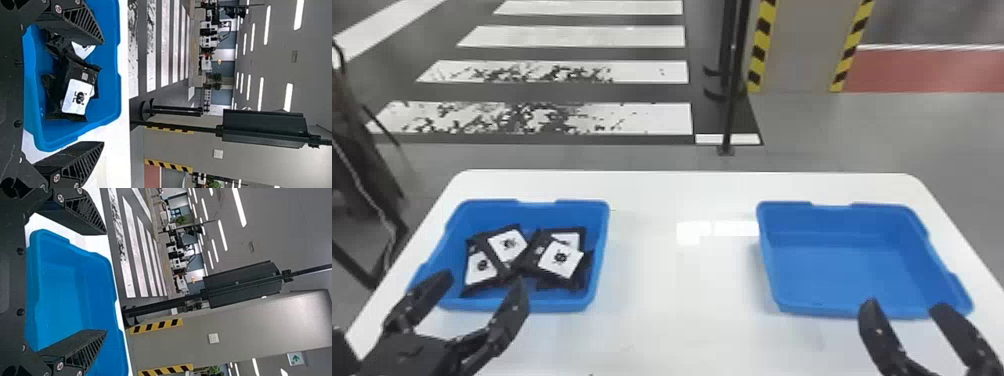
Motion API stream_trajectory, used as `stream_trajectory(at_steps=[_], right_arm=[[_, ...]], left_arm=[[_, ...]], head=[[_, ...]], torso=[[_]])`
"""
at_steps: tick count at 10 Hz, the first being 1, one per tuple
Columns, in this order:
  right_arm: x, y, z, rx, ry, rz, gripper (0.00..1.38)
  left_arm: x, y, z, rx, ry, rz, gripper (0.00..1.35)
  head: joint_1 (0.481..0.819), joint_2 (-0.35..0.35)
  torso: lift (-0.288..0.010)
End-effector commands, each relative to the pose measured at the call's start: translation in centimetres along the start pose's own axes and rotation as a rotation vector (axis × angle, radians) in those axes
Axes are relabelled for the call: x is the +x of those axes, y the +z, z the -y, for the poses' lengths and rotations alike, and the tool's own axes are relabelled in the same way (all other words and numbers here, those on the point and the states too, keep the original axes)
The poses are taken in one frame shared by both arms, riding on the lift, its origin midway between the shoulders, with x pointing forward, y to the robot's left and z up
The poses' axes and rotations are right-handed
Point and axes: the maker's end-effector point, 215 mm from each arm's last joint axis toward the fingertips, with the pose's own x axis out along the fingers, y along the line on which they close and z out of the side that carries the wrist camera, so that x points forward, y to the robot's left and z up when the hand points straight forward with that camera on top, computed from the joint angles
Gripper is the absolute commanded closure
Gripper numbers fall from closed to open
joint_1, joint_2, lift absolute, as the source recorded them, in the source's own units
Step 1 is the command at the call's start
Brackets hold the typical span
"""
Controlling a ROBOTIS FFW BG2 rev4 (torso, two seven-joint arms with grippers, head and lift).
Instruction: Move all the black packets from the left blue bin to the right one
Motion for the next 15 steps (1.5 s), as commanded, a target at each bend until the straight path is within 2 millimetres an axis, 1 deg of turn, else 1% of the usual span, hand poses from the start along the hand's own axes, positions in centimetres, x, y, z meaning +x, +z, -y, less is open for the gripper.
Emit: stream_trajectory(at_steps=[1,6,9,11,12,13,15], right_arm=[[0.0,-0.1,0.1,0.001,-0.001,-0.002,0.14],[0.1,-0.3,-0.1,0.016,0.000,-0.002,0.14],[0.1,-0.5,0.0,0.020,-0.002,-0.003,0.14],[0.2,-0.7,0.0,0.026,-0.001,-0.005,0.14],[0.3,-0.7,-0.2,0.027,0.004,-0.003,0.14],[0.3,-0.8,-0.1,0.026,0.005,-0.005,0.14],[0.5,-0.9,-0.3,0.027,0.014,-0.005,0.14]], left_arm=[[-0.1,-0.2,0.0,-0.008,0.000,-0.004,0.13],[0.0,-0.2,0.3,-0.007,-0.010,-0.004,0.13],[0.1,-0.3,0.0,0.005,-0.003,-0.009,0.13],[0.6,-2.0,-0.5,0.006,0.000,-0.052,0.13],[1.3,-2.3,-0.8,0.010,0.000,-0.071,0.13],[2.2,-2.1,-1.8,0.024,0.014,-0.073,0.13],[4.6,-2.6,-4.5,0.026,0.043,-0.087,0.13]], head=[[0.695,0.018],[0.695,0.015],[0.695,0.015],[0.695,0.021],[0.695,0.025],[0.695,0.029],[0.695,0.047]], torso=[[-0.140],[-0.140],[-0.140],[-0.140],[-0.140],[-0.140],[-0.140]])
